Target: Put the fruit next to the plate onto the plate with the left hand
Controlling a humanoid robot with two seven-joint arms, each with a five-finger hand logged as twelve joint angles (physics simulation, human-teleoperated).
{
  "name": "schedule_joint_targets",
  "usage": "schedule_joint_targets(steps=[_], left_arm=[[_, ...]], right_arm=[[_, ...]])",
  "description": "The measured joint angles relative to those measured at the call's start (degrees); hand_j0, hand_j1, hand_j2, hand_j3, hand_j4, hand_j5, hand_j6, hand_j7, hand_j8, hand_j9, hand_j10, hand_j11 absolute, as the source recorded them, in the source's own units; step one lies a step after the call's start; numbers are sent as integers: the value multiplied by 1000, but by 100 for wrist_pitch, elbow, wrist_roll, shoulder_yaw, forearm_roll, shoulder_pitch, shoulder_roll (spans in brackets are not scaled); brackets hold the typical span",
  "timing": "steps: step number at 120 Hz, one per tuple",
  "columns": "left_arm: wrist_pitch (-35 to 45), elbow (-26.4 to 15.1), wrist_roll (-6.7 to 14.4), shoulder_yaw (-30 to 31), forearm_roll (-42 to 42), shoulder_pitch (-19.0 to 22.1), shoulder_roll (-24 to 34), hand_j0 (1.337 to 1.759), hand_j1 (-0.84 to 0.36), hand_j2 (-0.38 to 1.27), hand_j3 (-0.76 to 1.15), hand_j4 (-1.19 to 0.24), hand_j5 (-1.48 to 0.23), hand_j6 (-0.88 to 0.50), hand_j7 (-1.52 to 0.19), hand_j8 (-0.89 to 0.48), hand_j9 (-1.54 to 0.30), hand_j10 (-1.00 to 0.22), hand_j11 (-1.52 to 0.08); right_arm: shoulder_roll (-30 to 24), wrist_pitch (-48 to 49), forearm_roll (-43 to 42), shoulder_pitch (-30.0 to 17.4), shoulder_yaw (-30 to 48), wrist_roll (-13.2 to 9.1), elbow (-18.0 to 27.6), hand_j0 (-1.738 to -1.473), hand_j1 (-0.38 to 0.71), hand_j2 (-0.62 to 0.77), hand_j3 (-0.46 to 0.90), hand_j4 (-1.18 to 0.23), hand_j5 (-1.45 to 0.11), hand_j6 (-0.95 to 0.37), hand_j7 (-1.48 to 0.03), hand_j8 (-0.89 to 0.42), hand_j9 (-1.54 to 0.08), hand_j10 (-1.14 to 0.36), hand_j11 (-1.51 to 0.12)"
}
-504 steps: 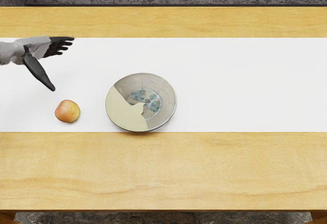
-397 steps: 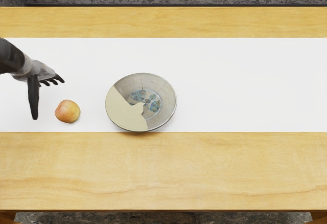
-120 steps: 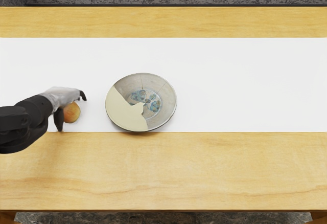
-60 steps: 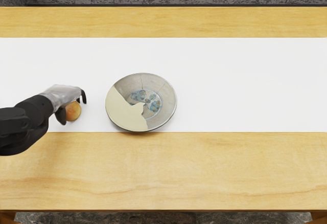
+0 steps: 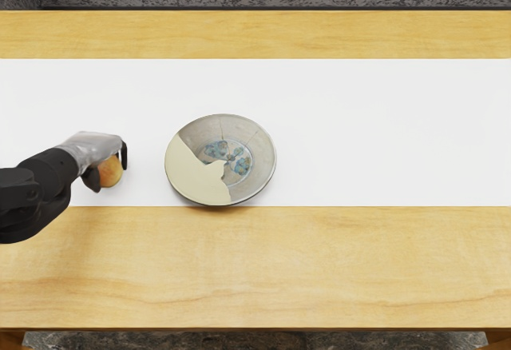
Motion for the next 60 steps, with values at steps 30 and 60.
schedule_joint_targets(steps=[30, 60], left_arm=[[-13, -12, 2, -30, -20, -73, 61, 1650, -262, 403, 0, -554, -942, -327, -936, -317, -943, -514, -946], [-60, -10, 3, -495, -151, -94, 89, 1650, -302, 437, 0, -498, -977, -283, -949, -272, -965, -465, -964]], right_arm=[[0, 0, 0, 4, 0, 0, 0, -1658, -334, -3, 0, -13, -17, -13, -17, -13, -17, -13, -17], [0, 0, 0, 13, 0, 0, 0, -1658, -334, -3, 0, -12, -16, -12, -16, -12, -16, -12, -16]])
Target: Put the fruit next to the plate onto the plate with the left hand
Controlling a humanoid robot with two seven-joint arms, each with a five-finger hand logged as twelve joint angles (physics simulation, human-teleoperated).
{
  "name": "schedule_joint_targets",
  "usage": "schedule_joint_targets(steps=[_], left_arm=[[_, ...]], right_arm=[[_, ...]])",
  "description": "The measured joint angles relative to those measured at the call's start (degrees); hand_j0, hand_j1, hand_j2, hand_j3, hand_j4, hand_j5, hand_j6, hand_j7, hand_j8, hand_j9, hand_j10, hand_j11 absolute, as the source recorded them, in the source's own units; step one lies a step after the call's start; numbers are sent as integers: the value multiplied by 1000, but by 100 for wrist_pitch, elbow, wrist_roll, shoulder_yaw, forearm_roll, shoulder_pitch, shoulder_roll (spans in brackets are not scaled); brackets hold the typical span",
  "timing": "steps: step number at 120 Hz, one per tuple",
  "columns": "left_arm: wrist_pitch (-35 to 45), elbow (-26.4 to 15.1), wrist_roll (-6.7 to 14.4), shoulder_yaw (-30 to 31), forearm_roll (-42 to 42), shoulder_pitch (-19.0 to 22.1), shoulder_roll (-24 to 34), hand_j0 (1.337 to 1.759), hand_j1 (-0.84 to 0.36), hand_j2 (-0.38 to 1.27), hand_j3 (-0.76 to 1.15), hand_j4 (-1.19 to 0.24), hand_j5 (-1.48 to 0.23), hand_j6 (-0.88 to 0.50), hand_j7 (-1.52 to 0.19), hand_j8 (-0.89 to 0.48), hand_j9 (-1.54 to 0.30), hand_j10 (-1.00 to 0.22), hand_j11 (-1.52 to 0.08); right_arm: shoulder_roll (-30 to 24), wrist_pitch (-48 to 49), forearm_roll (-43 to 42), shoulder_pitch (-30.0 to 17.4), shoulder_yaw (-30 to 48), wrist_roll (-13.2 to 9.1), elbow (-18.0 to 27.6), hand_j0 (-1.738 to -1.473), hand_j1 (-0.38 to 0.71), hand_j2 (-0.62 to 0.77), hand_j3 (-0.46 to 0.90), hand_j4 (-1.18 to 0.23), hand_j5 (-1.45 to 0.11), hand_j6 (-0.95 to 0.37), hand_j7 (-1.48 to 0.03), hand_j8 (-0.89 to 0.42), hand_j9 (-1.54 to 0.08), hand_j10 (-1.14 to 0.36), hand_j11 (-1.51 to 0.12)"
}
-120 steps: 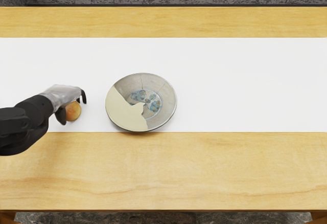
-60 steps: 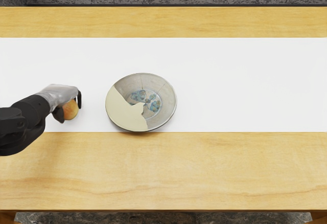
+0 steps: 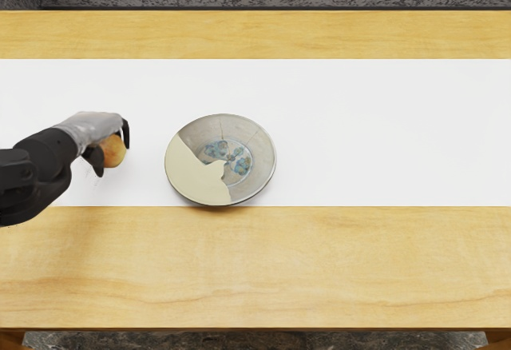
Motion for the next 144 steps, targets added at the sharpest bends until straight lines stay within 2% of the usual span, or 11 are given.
schedule_joint_targets(steps=[32, 65, 73, 76, 78, 89, 96, 120, 122, 128, 144], left_arm=[[-127, -2, -4, -1116, -872, -45, -65, 1650, -239, 330, 0, -528, -974, -315, -947, -304, -959, -504, -962], [-890, 17, -8, -2413, -2315, 76, -15, 1652, -298, 477, 0, -497, -992, -296, -941, -285, -957, -477, -965], [-1157, 32, -8, -2627, -2772, 85, 8, 1652, -269, 425, 0, -501, -990, -305, -936, -289, -956, -482, -961], [-1236, 38, -8, -2696, -2934, 99, 8, 1652, -252, 359, 0, -509, -989, -314, -937, -296, -957, -491, -959], [-1287, 42, -7, -2736, -3042, 96, 2, 1653, -259, 408, 0, -517, -986, -319, -936, -301, -956, -495, -957], [-1518, 73, -7, -2897, -3507, 95, -57, 1653, -252, 355, 0, -527, -986, -328, -935, -313, -956, -507, -953], [-1631, 103, -8, -2945, -3677, 95, -213, 1654, -266, 428, 0, -533, -982, -332, -931, -316, -955, -507, -953], [-1765, 514, -8, -2974, -3761, -10, -1008, 1653, -278, 395, 0, -520, -1008, -316, -933, -300, -955, -490, -953], [-1767, 552, -8, -2969, -3698, -11, -1068, 1653, -266, 359, 0, -524, -1008, -320, -932, -303, -956, -493, -953], [-1769, 652, -8, -2955, -3440, 5, -1258, 1654, -277, 420, 0, -530, -1008, -324, -933, -301, -958, -497, -954], [-1793, 793, -6, -2684, -2661, -106, -1432, 1653, -289, 422, 0, -514, -1023, -308, -945, -289, -964, -488, -956]], right_arm=[[0, 0, 0, 31, 0, 0, 0, -1658, -334, -3, 0, -13, -17, -12, -17, -12, -17, -12, -17], [0, 0, 0, 59, 0, 0, 0, -1658, -334, -3, 0, -13, -16, -12, -16, -12, -16, -12, -16], [0, 0, 0, 61, 0, 0, 0, -1658, -334, -3, 0, -13, -16, -12, -17, -12, -17, -13, -17], [0, 0, 0, 62, 0, 0, 0, -1658, -334, -3, 0, -13, -17, -13, -17, -13, -17, -13, -17], [0, 0, 0, 62, 0, 0, 0, -1658, -334, -3, 0, -13, -17, -12, -17, -12, -17, -13, -17], [0, 0, 0, 63, 0, 0, 0, -1658, -334, -3, 0, -13, -16, -12, -17, -12, -17, -12, -17], [0, 0, 0, 63, 0, 0, 0, -1658, -334, -3, 0, -13, -16, -12, -17, -12, -17, -12, -17], [0, 0, 0, 63, 0, 0, 0, -1658, -333, -3, 0, -13, -17, -13, -17, -13, -17, -13, -17], [0, 0, 0, 63, 0, 0, 0, -1658, -333, -3, 0, -13, -17, -13, -17, -13, -17, -13, -17], [0, 0, 0, 64, 0, 0, 0, -1658, -333, -3, 0, -13, -17, -13, -17, -13, -17, -13, -17], [0, 0, 0, 64, 0, 0, 0, -1658, -334, -3, 0, -13, -17, -13, -17, -13, -17, -13, -17]])
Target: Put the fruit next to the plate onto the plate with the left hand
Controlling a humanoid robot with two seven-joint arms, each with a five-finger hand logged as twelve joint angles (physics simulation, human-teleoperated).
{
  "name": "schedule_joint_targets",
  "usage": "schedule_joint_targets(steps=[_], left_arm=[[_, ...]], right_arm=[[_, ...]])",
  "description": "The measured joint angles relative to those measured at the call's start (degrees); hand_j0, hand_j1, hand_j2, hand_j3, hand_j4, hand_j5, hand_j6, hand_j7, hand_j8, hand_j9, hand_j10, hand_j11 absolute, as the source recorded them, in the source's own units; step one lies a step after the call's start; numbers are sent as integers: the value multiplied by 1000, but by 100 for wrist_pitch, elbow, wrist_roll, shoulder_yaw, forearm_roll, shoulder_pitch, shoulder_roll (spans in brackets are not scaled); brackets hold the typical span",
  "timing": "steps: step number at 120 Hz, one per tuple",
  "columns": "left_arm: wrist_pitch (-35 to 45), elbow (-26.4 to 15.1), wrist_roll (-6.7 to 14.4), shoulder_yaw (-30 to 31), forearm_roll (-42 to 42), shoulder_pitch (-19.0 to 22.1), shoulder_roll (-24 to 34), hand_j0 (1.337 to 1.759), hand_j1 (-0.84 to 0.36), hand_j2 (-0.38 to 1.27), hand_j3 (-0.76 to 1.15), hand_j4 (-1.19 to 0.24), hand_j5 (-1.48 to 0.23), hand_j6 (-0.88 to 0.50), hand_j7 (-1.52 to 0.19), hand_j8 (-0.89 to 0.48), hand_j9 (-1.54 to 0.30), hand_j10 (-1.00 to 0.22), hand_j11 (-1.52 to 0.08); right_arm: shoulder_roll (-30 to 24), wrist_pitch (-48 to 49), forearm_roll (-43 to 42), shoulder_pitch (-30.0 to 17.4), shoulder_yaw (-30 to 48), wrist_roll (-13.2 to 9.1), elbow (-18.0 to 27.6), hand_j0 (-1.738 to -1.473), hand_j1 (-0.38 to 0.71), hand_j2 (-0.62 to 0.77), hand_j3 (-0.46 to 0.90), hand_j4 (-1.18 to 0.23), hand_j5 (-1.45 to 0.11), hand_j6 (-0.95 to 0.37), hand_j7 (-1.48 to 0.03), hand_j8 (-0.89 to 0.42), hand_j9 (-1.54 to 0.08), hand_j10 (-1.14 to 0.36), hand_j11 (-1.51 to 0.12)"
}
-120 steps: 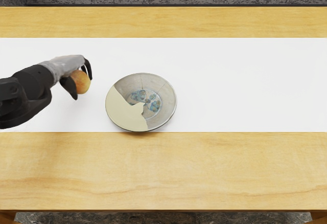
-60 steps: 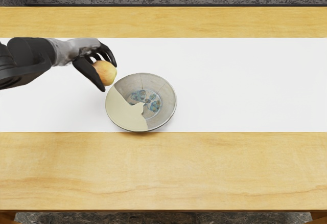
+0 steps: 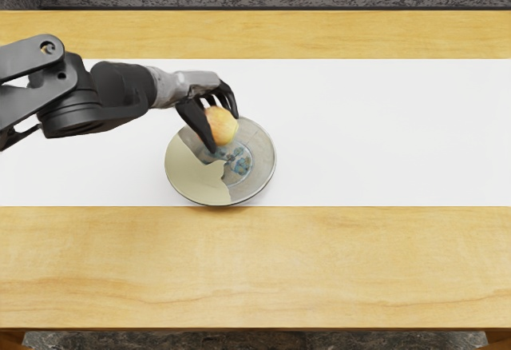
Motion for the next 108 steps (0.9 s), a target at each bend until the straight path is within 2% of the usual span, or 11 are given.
schedule_joint_targets(steps=[17, 46, 51, 63, 75, 97, 108], left_arm=[[-12, 37, 1, 564, 661, -92, -376, 1652, -301, 426, 0, -502, -1033, -297, -951, -277, -967, -479, -957], [-9, 16, 0, 1097, 1028, -90, -356, 1653, -293, 394, 0, -508, -1030, -307, -961, -275, -970, -480, -953], [13, 23, 0, 1125, 1057, -90, -350, 1655, -265, 363, 0, -509, -947, -315, -890, -285, -897, -467, -880], [65, 23, -1, 1123, 1094, -128, -345, 1656, -42, 226, 0, -325, -598, -207, -562, -188, -567, -300, -557], [84, 13, -1, 1091, 1050, -201, -336, 1657, 110, 139, 0, -200, -366, -128, -345, -116, -347, -184, -341], [34, 14, -1, 633, 309, -135, -47, 1658, 252, 58, 0, -83, -150, -54, -141, -49, -142, -77, -139], [-365, 17, -1, 157, -459, -83, 636, 1658, 288, 37, 0, -54, -96, -36, -90, -33, -90, -50, -89]], right_arm=[[0, 0, 0, 2, 0, 0, 0, -1658, -334, -3, 0, -13, -16, -12, -16, -12, -16, -12, -16], [0, 0, 0, 8, 0, 0, 0, -1658, -334, -3, 0, -12, -16, -12, -16, -12, -16, -12, -16], [0, 0, 0, 8, 0, 0, 0, -1658, -334, -3, 0, -12, -16, -12, -16, -12, -16, -12, -16], [0, 0, 0, 9, 0, 0, 0, -1658, -334, -3, 0, -12, -16, -12, -16, -12, -16, -12, -16], [0, 0, 0, 25, 0, 0, 0, -1658, -334, -3, 0, -12, -16, -12, -16, -12, -16, -12, -16], [0, 0, 0, 43, 0, 0, 0, -1658, -334, -3, 0, -13, -17, -12, -17, -13, -17, -13, -17], [0, 0, 0, 44, 0, 0, 1, -1658, -334, -3, 0, -13, -17, -13, -17, -13, -17, -13, -17]])
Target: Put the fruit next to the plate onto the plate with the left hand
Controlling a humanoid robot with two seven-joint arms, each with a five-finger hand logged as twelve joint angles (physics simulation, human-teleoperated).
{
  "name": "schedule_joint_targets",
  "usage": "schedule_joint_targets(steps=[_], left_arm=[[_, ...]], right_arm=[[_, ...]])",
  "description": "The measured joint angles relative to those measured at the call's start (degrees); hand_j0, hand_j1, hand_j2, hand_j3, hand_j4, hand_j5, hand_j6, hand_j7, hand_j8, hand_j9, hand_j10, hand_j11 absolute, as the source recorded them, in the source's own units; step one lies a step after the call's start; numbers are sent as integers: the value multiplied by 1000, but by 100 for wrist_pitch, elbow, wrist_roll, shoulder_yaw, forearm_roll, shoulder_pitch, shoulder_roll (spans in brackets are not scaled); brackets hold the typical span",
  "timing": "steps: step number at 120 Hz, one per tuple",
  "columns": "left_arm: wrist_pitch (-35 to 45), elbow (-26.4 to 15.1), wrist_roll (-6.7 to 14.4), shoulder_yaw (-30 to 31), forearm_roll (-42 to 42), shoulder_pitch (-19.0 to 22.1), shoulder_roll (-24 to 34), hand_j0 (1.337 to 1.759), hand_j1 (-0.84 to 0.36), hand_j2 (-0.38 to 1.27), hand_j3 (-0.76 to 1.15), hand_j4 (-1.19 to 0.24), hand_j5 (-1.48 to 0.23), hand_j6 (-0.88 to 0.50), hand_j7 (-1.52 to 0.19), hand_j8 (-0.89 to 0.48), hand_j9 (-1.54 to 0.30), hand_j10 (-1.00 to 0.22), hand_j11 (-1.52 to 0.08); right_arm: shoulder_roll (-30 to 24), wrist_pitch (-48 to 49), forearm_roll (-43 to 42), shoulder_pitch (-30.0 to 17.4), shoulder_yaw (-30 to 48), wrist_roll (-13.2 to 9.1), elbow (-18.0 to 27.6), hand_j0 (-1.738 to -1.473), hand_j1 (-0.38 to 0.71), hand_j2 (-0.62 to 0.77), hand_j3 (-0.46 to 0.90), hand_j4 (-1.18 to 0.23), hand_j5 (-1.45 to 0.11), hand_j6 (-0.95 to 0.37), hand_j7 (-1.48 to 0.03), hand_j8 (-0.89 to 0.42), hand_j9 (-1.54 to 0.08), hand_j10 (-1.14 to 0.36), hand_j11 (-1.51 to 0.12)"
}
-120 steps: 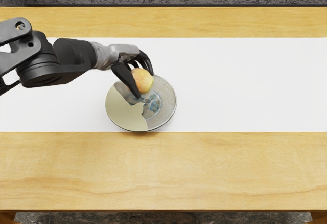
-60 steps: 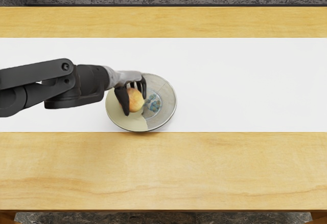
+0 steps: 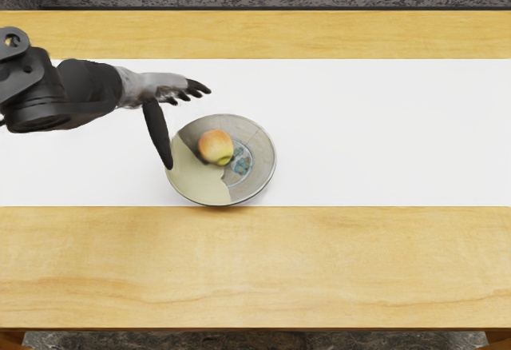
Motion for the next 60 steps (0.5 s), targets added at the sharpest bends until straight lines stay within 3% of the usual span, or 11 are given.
schedule_joint_targets(steps=[16, 28, 49, 60], left_arm=[[-974, 7, 0, -470, -1103, 43, 507, 1658, 317, 20, 0, -29, -50, -20, -47, -18, -47, -27, -46], [-1645, 21, 0, -1005, -1644, 614, 697, 1658, 330, 12, 0, -19, -31, -13, -29, -12, -29, -17, -28], [-2007, 58, 0, -1631, -2642, 927, 1410, 1658, 341, 5, 0, -9, -13, -7, -12, -7, -12, -8, -12], [-2056, 308, 0, -1771, -3551, 1247, 1609, 1658, 344, 4, 0, -6, -8, -5, -8, -5, -8, -6, -8]], right_arm=[[0, 0, 1, 0, 0, 0, 4, -1658, -334, -3, 0, -13, -17, -12, -17, -13, -17, -13, -17], [0, 0, 0, 1, 0, 0, 5, -1658, -334, -3, 0, -12, -16, -12, -16, -12, -16, -12, -16], [0, 0, 0, 1, 0, 0, 7, -1658, -334, -3, 0, -13, -16, -12, -16, -12, -16, -13, -16], [0, 0, 0, 5, 0, 0, 7, -1658, -334, -3, 0, -13, -17, -13, -17, -13, -17, -13, -17]])
